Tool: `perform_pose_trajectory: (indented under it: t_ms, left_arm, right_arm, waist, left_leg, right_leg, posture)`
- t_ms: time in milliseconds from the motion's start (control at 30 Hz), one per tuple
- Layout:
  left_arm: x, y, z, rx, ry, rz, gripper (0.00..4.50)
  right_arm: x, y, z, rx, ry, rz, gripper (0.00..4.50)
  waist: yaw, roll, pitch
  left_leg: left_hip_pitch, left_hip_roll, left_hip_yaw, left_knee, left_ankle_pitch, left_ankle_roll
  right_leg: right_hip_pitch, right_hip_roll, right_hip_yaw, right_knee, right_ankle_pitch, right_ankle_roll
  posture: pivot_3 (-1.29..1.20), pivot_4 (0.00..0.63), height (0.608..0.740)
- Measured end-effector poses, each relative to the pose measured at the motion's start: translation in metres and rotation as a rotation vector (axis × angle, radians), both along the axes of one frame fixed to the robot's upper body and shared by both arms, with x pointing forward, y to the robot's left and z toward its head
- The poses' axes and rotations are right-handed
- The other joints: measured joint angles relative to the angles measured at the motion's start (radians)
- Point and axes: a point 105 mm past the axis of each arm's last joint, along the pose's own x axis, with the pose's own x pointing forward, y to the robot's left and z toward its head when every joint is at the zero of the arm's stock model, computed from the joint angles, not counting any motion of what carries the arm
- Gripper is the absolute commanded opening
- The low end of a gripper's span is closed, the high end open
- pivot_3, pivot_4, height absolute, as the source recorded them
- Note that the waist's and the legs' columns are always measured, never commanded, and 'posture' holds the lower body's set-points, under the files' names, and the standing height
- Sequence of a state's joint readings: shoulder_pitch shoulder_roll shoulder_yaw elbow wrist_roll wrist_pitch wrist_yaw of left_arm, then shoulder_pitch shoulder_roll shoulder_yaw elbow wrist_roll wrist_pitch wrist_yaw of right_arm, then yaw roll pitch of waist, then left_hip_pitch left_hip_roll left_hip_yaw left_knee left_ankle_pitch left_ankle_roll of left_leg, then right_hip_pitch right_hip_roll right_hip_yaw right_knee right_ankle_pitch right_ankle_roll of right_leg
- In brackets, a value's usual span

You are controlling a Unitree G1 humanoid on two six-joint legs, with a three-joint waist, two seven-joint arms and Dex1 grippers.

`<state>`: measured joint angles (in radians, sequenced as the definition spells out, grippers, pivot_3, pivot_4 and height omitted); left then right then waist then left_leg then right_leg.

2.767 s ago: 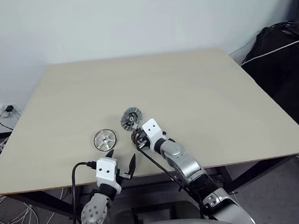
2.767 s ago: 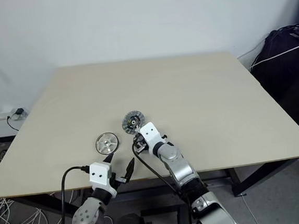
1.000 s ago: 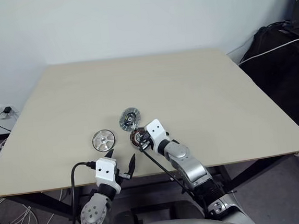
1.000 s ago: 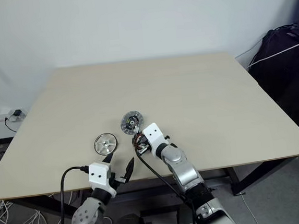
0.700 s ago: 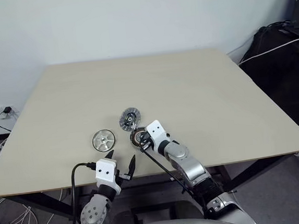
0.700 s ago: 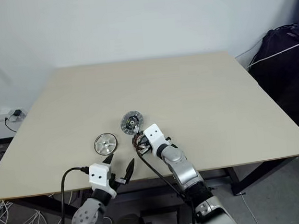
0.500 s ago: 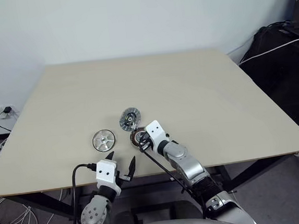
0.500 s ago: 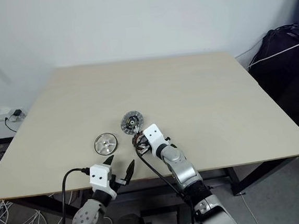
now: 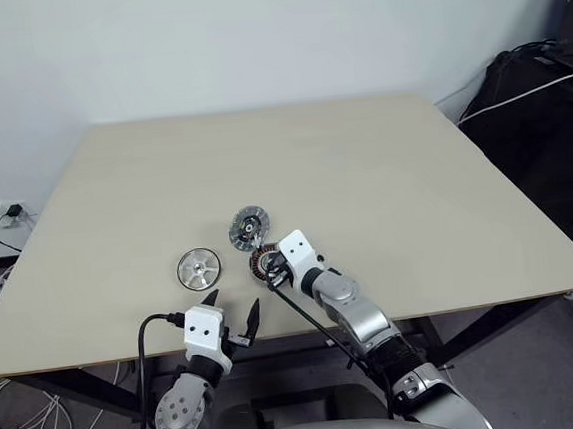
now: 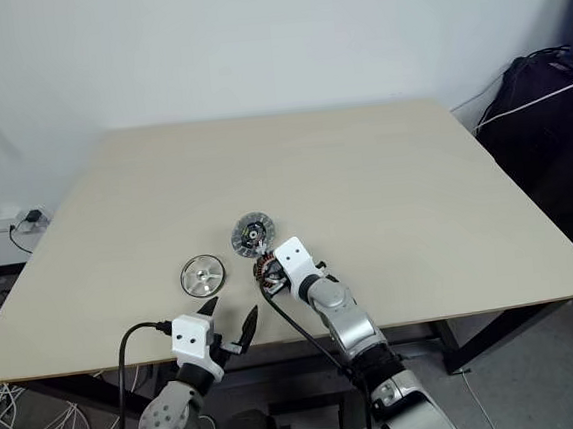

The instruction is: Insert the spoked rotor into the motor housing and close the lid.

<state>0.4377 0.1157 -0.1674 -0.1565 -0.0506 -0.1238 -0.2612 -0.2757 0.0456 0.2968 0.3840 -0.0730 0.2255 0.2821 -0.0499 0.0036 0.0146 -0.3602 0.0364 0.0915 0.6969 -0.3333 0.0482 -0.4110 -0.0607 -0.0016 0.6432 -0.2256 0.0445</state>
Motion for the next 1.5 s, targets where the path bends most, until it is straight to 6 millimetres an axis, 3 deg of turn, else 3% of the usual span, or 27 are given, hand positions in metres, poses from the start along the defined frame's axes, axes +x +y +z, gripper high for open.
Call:
perform_pose_trajectory:
  t_ms: [567, 800, 967, 1167, 1400, 1500]
  left_arm:
    - [0.001, -0.001, 0.0, -0.004, 0.005, 0.007, 4.5]
    - [0.0, 0.0, 0.0, -0.001, 0.005, 0.006, 4.5]
    - [0.003, 0.008, 0.003, 0.012, -0.022, 0.072, 4.5]
    - [0.003, 0.022, -0.005, -0.008, 0.049, 0.169, 4.5]
    - [0.014, 0.02, 0.008, -0.39, 0.073, 0.222, 4.5]
    - [0.016, 0.03, 0.009, -0.465, 0.081, 0.276, 4.5]
  right_arm:
    - [0.002, -0.007, 0.0, -0.018, -0.01, -0.025, 0.02]
    - [0.002, -0.003, 0.022, 0.028, -0.066, -0.007, 0.02]
    - [-0.007, -0.003, 0.035, 0.091, -0.097, 0.019, 0.02]
    - [-0.025, -0.017, 0.03, 0.098, -0.064, 0.02, 0.02]
    - [-0.041, -0.028, 0.03, 0.108, -0.031, 0.012, 0.02]
    - [-0.046, -0.03, 0.032, 0.114, -0.024, 0.004, 0.02]
  waist:
    - [0.0, 0.0, 0.0]
    - [0.0, 0.0, 0.0]
    - [0.006, 0.0, 0.0]
    - [0.012, -0.001, 0.0]
    - [0.012, -0.002, 0.0]
    - [0.012, -0.004, 0.001]
  left_leg:
    - [0.0, 0.0, 0.0, 0.0, 0.0, 0.0]
    - [0.0, 0.0, 0.0, 0.0, 0.0, 0.0]
    - [0.0, 0.0, 0.0, 0.0, 0.0, 0.0]
    - [0.0, 0.0, -0.001, 0.0, 0.0, 0.001]
    - [0.0, 0.0, -0.001, 0.0, 0.0, 0.001]
    - [0.0, -0.001, -0.001, 0.0, 0.0, 0.001]
  right_leg:
    - [0.0, 0.0, 0.0, 0.0, 0.0, 0.0]
    - [0.0, 0.0, 0.0, 0.0, 0.0, 0.0]
    - [0.0, 0.0, 0.0, 0.0, 0.0, 0.0]
    - [0.0, 0.0, 0.0, -0.001, 0.0, 0.0]
    - [0.0, 0.0, 0.0, -0.001, 0.0, 0.0]
    - [0.0, 0.0, 0.0, -0.001, 0.0, 0.0]
  posture:
    - [0.0, 0.0, 0.74]
    - [0.0, 0.0, 0.74]
    - [0.0, 0.0, 0.74]
    - [0.0, 0.0, 0.74]
    - [0.0, 0.0, 0.74]
    - [0.0, 0.0, 0.74]
